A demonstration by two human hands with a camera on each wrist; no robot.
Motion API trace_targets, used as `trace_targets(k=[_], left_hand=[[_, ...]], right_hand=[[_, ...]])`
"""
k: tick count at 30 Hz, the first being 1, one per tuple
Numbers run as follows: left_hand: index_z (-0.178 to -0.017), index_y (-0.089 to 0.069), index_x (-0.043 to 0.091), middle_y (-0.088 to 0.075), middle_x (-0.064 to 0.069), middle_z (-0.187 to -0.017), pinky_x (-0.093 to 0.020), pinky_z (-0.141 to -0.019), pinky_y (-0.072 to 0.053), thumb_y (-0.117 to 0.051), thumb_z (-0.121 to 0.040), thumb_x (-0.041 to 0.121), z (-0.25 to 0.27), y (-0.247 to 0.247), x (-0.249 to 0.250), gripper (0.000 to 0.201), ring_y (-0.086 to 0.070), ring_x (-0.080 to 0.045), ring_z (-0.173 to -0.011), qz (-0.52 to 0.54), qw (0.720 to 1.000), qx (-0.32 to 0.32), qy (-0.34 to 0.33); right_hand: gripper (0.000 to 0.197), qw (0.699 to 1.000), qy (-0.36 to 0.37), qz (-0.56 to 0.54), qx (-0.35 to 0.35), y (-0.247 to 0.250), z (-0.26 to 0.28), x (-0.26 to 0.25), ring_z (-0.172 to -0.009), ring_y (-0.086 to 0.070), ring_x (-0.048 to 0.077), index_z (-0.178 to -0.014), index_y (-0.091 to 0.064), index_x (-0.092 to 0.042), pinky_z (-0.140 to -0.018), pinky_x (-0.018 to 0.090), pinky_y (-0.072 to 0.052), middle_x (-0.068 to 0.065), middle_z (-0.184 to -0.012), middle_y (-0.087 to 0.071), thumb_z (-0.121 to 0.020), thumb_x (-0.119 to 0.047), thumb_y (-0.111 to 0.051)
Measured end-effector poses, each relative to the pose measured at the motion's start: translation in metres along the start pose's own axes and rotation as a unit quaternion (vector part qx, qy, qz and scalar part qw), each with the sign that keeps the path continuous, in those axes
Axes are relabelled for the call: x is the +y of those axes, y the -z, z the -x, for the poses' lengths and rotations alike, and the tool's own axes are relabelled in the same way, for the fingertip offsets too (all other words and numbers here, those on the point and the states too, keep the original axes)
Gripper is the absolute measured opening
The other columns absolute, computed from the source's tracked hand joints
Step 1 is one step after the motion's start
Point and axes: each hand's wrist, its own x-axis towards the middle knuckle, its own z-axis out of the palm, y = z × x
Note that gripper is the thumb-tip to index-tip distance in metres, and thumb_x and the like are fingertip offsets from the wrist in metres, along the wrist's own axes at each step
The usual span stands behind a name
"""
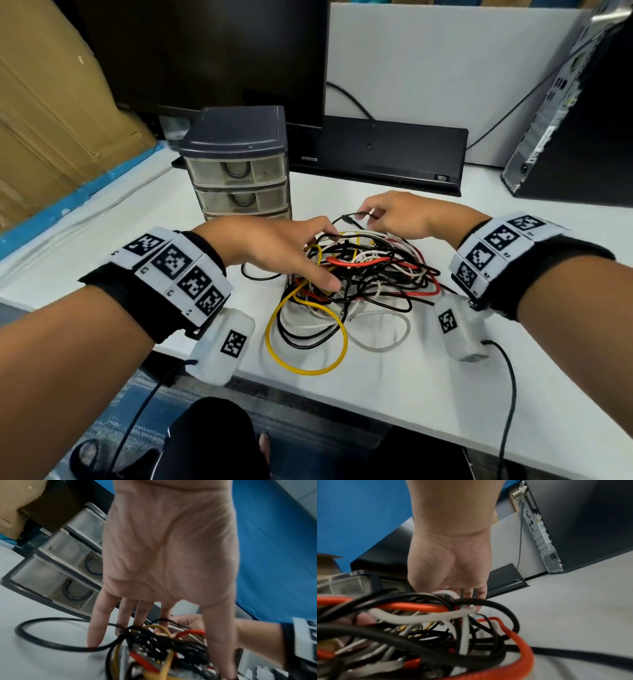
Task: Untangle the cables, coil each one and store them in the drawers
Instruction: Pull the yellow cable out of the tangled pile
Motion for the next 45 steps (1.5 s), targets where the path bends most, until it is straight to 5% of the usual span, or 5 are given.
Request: trace_targets(k=[14, 18, 24, 37, 45], left_hand=[[-0.119, -0.049, 0.033, -0.059, 0.011, -0.095, -0.029, -0.067, -0.042, -0.084, -0.078, 0.051, -0.002, -0.008, 0.002, 0.057, -0.055, -0.010, -0.081, -0.069, 0.994, 0.081, 0.008], [-0.111, -0.051, 0.033, -0.066, 0.003, -0.102, -0.034, -0.071, -0.048, -0.086, -0.075, 0.054, -0.002, -0.006, 0.000, 0.054, -0.061, -0.017, -0.084, -0.077, 0.993, 0.093, 0.012], [-0.119, -0.050, 0.036, -0.064, 0.009, -0.111, -0.032, -0.075, -0.050, -0.086, -0.076, 0.051, 0.003, -0.006, 0.001, 0.058, -0.062, -0.013, -0.093, -0.070, 0.993, 0.098, 0.000], [-0.125, -0.049, 0.039, -0.060, 0.006, -0.125, -0.038, -0.093, -0.052, -0.087, -0.076, 0.050, 0.011, -0.009, -0.002, 0.063, -0.060, -0.017, -0.107, -0.069, 0.989, 0.133, -0.015], [-0.112, -0.046, 0.039, -0.060, 0.007, -0.109, -0.037, -0.083, -0.052, -0.089, -0.074, 0.043, 0.007, -0.021, -0.003, 0.058, -0.054, -0.017, -0.101, -0.098, 0.980, 0.170, -0.033]], right_hand=[[0.029, 0.975, -0.076, 0.208, 0.015, 0.012, -0.003, 0.024, -0.102, -0.063, 0.036, -0.100, -0.070, 0.005, -0.084, 0.037, -0.052, 0.019, -0.110, -0.068, -0.099, -0.008, -0.044], [0.029, 0.963, -0.128, 0.236, -0.005, 0.017, 0.005, 0.044, -0.072, -0.052, 0.025, -0.067, -0.051, -0.006, -0.063, 0.033, -0.041, 0.016, -0.090, -0.060, -0.094, -0.011, -0.045], [0.027, 0.978, -0.074, 0.191, 0.042, 0.025, 0.025, 0.033, -0.112, -0.057, 0.026, -0.120, -0.069, -0.016, -0.093, 0.034, -0.048, 0.006, -0.122, -0.062, -0.098, -0.013, -0.053], [0.027, 0.993, 0.035, 0.112, 0.030, 0.005, 0.036, -0.007, -0.105, -0.058, 0.017, -0.120, -0.072, -0.023, -0.090, 0.030, -0.045, -0.007, -0.106, -0.060, -0.105, -0.017, -0.050], [0.027, 0.989, 0.011, 0.143, -0.027, 0.005, 0.016, -0.002, -0.076, -0.051, 0.017, -0.073, -0.060, -0.025, -0.066, 0.030, -0.040, -0.006, -0.078, -0.059, -0.098, -0.030, -0.065]])
